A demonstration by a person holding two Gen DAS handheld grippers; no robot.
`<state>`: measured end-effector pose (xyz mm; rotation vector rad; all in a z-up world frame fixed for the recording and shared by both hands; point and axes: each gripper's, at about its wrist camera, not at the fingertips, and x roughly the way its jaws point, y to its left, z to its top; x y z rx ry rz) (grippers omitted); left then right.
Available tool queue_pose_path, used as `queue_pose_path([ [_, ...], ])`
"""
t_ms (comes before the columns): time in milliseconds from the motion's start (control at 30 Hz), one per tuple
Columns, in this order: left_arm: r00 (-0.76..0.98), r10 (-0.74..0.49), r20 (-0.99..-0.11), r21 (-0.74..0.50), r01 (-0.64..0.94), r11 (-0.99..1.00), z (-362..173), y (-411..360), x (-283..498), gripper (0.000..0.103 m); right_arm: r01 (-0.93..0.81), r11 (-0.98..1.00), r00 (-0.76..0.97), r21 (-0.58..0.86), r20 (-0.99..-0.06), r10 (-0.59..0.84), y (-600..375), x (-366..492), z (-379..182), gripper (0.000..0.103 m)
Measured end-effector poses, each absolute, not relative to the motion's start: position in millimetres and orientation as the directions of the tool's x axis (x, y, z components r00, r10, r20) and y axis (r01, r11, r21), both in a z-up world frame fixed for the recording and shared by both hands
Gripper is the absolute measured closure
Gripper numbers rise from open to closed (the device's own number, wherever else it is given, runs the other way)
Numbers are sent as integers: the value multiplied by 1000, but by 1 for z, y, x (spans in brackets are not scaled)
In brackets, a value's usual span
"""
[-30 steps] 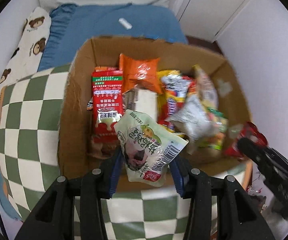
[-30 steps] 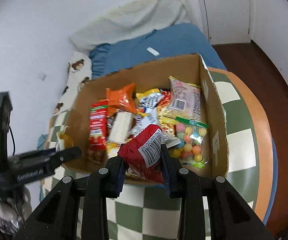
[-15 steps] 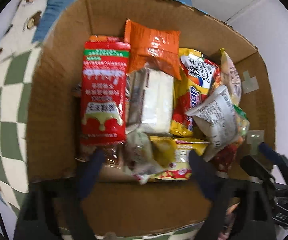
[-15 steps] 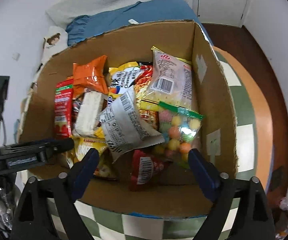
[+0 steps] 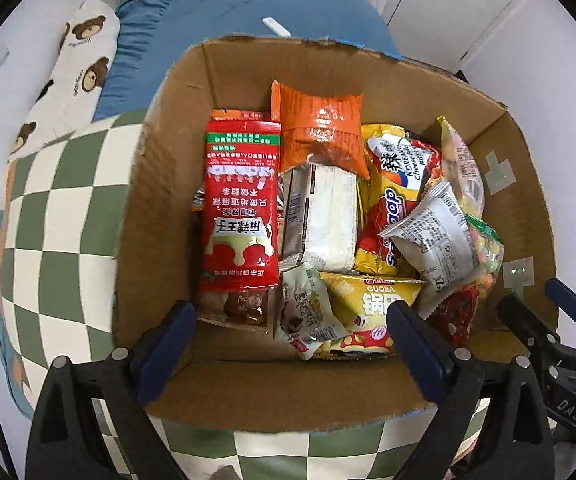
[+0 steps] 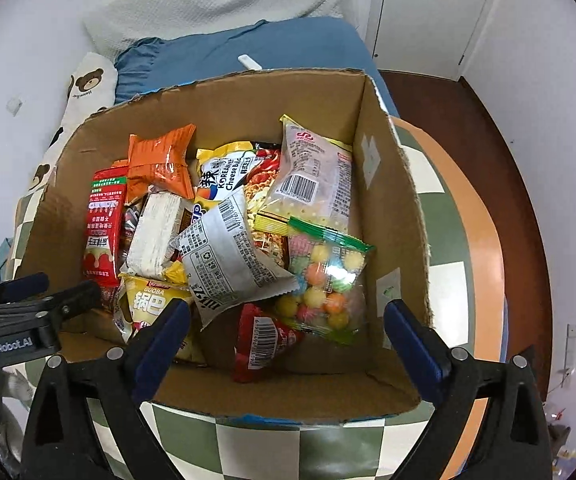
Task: Organize snacks
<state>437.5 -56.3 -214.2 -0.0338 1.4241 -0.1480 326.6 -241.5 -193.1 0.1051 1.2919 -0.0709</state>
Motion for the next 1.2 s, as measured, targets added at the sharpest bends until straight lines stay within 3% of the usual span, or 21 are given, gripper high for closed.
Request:
queue_pose_path([
  [467, 359, -103, -928, -77, 86, 993, -135, -51, 380, 5, 81, 996, 427, 27, -904, -10, -235, 274, -122, 3],
  [867, 564, -93, -821, -65, 69, 995, -54, -44, 283, 5, 43, 999, 599, 27, -801, -4, -227, 181, -35, 1],
  [1133, 625, -86, -776, -50, 76, 996, -28, -42, 231, 5, 35, 999, 680, 17, -733, -11, -224, 118, 11, 0],
  [1200, 635, -90, -768, -54, 76, 996, -22, -42, 221, 1, 40, 999, 697, 11, -716, -19, -224, 104, 20, 0],
])
